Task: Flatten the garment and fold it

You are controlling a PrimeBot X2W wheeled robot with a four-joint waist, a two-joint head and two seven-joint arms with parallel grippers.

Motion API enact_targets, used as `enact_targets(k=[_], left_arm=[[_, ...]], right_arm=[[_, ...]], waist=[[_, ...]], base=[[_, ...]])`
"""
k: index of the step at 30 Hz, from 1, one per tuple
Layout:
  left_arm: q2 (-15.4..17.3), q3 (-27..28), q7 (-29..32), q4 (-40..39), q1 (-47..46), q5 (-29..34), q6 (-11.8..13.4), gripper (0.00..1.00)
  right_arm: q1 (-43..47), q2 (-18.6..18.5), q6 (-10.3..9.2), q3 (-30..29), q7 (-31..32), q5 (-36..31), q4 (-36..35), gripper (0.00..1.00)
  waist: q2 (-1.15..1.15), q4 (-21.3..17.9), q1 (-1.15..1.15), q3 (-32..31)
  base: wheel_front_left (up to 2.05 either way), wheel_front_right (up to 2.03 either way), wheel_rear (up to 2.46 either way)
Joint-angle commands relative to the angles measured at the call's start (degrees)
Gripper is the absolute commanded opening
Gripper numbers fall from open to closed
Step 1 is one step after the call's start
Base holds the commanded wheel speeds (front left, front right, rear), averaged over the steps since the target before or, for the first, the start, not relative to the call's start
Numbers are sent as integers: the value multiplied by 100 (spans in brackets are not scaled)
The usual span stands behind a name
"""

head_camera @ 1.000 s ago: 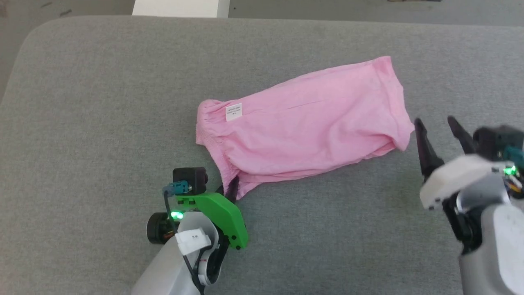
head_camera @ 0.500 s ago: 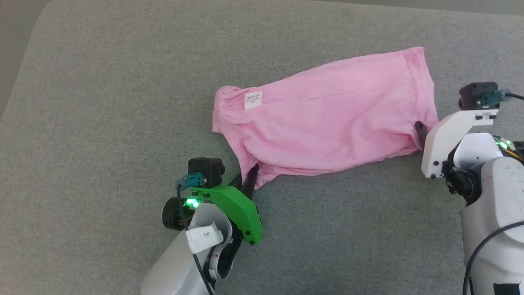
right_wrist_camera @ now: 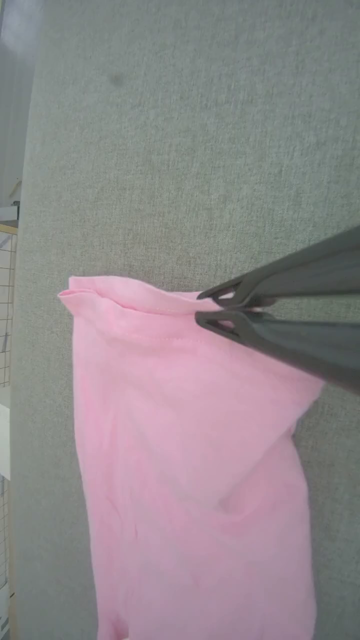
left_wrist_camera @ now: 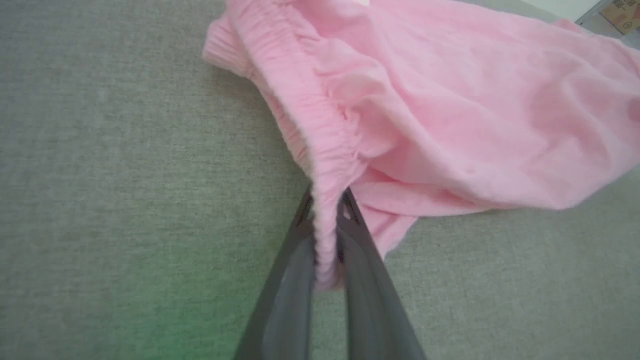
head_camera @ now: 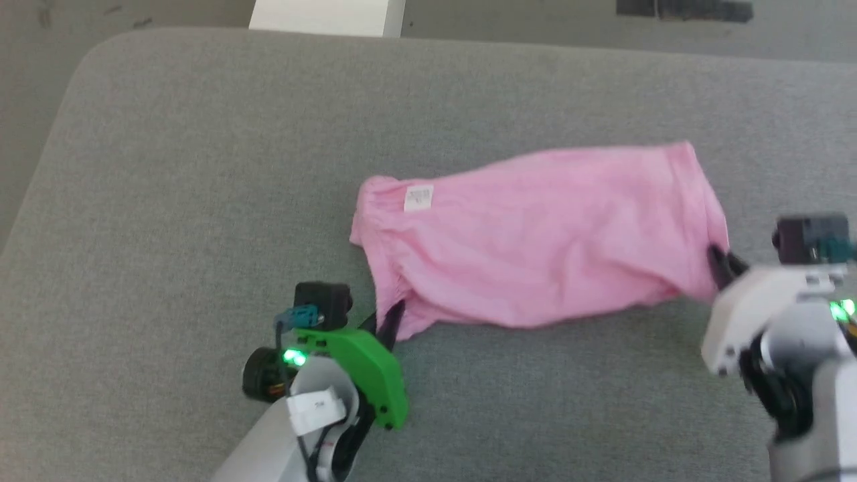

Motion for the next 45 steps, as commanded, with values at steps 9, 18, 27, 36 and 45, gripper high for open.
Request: enact_targets(k=[9, 18, 27, 36, 45], left_arm=[[630, 50, 852, -1121, 801, -309, 244, 0], [628, 28, 889, -1210, 1067, -424, 329, 100], [515, 603, -205, -1445, 1317, -541, 403, 100], [680, 1303, -2110, -865, 815, 133, 189, 100], [453, 1952, -2223, -979, 431, 1149, -113, 100]], right_arm=[[1655, 52, -6, -185, 33, 761, -932, 0], [1749, 53, -6, -117, -334, 858, -150, 100], [1427, 54, -6, -207, -1470, 743, -137, 100], [840, 54, -6, -196, -1652, 436, 285, 100], [110, 54, -6, -412, -955, 553, 1050, 100]], waist=[[0, -359, 0, -338], [0, -482, 0, -339], [0, -503, 0, -470], [0, -412, 0, -503], [0, -355, 0, -261]], base=[[0, 0, 0], [0, 0, 0], [0, 0, 0], [0, 0, 0], [0, 0, 0]])
